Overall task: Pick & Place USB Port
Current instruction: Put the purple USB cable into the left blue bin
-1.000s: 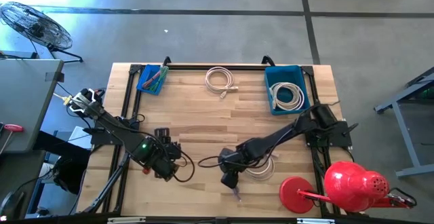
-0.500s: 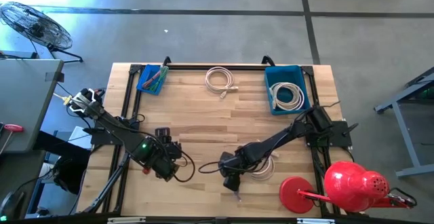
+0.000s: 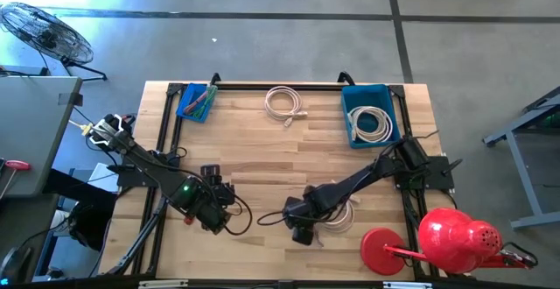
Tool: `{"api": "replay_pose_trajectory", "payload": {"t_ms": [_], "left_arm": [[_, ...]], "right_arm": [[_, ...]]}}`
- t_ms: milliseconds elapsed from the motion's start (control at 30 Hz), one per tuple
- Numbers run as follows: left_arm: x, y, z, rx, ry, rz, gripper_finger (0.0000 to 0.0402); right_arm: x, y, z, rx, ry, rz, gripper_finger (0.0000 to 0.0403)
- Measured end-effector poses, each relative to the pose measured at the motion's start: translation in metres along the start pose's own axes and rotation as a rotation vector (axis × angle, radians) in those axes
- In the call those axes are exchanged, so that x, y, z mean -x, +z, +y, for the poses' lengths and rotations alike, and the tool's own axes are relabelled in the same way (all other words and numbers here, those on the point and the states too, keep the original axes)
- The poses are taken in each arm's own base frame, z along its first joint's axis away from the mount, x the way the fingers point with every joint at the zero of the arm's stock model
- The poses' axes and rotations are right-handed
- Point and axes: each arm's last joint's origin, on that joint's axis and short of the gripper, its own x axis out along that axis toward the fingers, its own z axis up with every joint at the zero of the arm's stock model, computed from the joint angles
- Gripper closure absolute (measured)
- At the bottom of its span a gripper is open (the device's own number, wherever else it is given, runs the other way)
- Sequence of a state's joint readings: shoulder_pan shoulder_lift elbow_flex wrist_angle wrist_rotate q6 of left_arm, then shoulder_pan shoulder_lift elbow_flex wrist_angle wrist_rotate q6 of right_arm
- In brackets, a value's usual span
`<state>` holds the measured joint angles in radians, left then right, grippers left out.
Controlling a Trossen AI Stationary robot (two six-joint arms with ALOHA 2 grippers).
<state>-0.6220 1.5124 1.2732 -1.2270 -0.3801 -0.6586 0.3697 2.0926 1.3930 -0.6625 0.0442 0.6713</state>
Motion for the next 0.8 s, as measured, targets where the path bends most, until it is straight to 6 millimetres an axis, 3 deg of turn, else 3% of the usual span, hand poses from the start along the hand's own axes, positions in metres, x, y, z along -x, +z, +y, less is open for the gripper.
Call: {"api": "replay_pose_trajectory", "payload": {"t_ms": [67, 133, 500, 633, 800], "left_arm": [[0.0, 0.0, 0.0, 0.0, -0.001, -0.001, 0.0174], [0.0, 0.0, 0.0, 0.0, -0.001, -0.001, 0.0174], [0.0, 0.001, 0.0, 0.002, 0.021, -0.023, 0.0174], [-0.001, 0.003, -0.001, 0.007, 0.033, -0.046, 0.0174], [-0.007, 0.012, -0.009, 0.004, 0.052, -0.131, 0.0174]], "right_arm": [[0.0, 0.0, -0.002, 0.018, -0.006, 0.008, 0.0369], [0.0, 0.0, -0.003, 0.051, -0.012, 0.006, 0.039], [0.011, 0.005, -0.002, 0.126, -0.082, -0.032, 0.0398], [0.026, 0.0, 0.001, 0.175, -0.219, -0.031, 0.04], [0.066, -0.01, 0.01, 0.214, -0.379, -0.069, 0.0401]]}}
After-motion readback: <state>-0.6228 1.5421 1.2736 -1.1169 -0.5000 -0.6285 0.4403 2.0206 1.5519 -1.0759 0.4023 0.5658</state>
